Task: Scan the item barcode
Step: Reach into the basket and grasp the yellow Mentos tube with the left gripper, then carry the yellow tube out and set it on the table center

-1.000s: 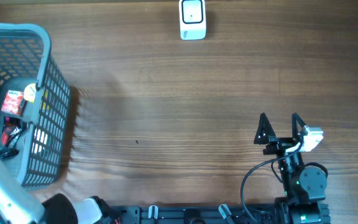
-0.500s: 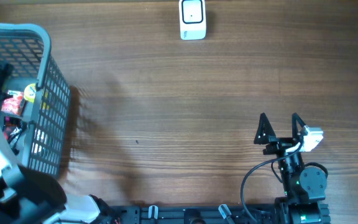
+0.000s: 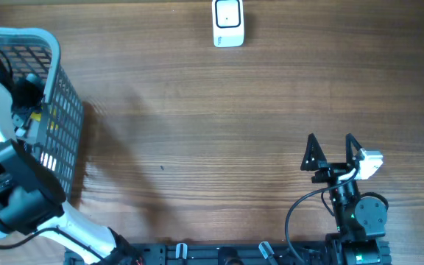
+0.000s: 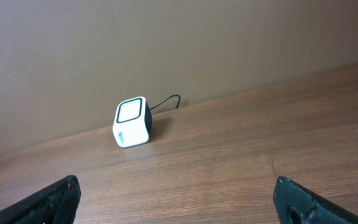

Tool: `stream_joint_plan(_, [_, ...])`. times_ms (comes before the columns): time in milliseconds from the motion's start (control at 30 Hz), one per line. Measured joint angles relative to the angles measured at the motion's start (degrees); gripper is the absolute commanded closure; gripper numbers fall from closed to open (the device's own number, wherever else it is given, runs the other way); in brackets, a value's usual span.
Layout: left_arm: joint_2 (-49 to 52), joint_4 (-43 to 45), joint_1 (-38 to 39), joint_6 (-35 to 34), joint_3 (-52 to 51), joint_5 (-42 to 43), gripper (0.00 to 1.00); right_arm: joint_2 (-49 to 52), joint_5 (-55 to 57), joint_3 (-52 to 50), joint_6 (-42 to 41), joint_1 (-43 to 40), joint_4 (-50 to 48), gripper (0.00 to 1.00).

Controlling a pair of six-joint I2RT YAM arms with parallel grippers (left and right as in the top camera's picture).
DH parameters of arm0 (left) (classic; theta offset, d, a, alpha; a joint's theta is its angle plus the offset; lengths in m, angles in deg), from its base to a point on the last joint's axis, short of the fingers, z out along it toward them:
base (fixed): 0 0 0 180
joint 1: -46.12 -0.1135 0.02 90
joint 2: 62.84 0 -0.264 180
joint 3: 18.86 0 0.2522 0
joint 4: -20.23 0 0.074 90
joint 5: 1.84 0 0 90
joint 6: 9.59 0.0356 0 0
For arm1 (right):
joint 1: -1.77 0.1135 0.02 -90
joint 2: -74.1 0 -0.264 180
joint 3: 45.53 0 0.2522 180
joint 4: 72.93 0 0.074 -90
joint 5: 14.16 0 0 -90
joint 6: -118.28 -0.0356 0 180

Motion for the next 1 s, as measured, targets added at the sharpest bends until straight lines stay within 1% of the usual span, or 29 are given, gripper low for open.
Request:
stream_joint_plan(33, [0.52,0.09,0.2,0.0,0.0,0.02,0.01,0.0,0.0,0.0,0.0,0.0,0.0,0.0])
stream_joint_plan(67, [1.09,0.24,0.42,0.0,0.0,0.02,0.03,0.0,0.0,0.0,0.0,0.0,0.0,0.0])
stream_joint_plan(100, [2.49,0.28,0.52,0.0,0.0,0.04,0.11,0.0,0.0,0.0,0.0,0.0,0.0,0.0])
stream_joint_plan(200, [3.67,0.28,0.5,0.39,0.0,0.07,0.28,0.0,0.0,0.0,0.0,0.0,0.0,0.0])
stream_joint_plan(267, [3.72,0.26,0.5,1.07,0.0,0.04,0.3,0.0,0.0,0.0,0.0,0.02,0.0,0.0])
stream_joint_plan(300, [3.72,0.24,0.5,0.9,0.0,0.04,0.36,0.0,0.0,0.0,0.0,0.0,0.0,0.0])
stream_joint_plan(400, [3.72,0.15,0.5,1.03,0.0,0.04,0.45,0.0,0.0,0.0,0.0,0.02,0.0,0.0])
stream_joint_plan(533, [3.72,-0.15,0.5,1.14,0.0,0.02,0.5,0.0,0.0,0.0,0.0,0.0,0.0,0.0])
stream_joint_plan(600, [3.69,-0.7,0.5,1.09,0.0,0.0,0.55,0.0,0.0,0.0,0.0,0.0,0.0,0.0])
stream_joint_plan(733, [2.91,-1.42,0.5,1.11,-0.04,0.04,0.52,0.0,0.0,0.0,0.0,0.02,0.0,0.0])
stream_joint_plan(767, [1.86,-1.44,0.5,1.09,-0.17,0.04,0.53,0.0,0.0,0.0,0.0,0.0,0.0,0.0])
stream_joint_plan(900, [-6.58,-1.6,0.5,1.09,-0.2,0.24,0.53,0.0,0.0,0.0,0.02,0.0,0.0,0.0])
stream_joint_plan(1000, [-17.64,-1.57,0.5,0.83,1.09,0.57,0.57,0.0,0.0,0.0,0.0,0.0,0.0,0.0])
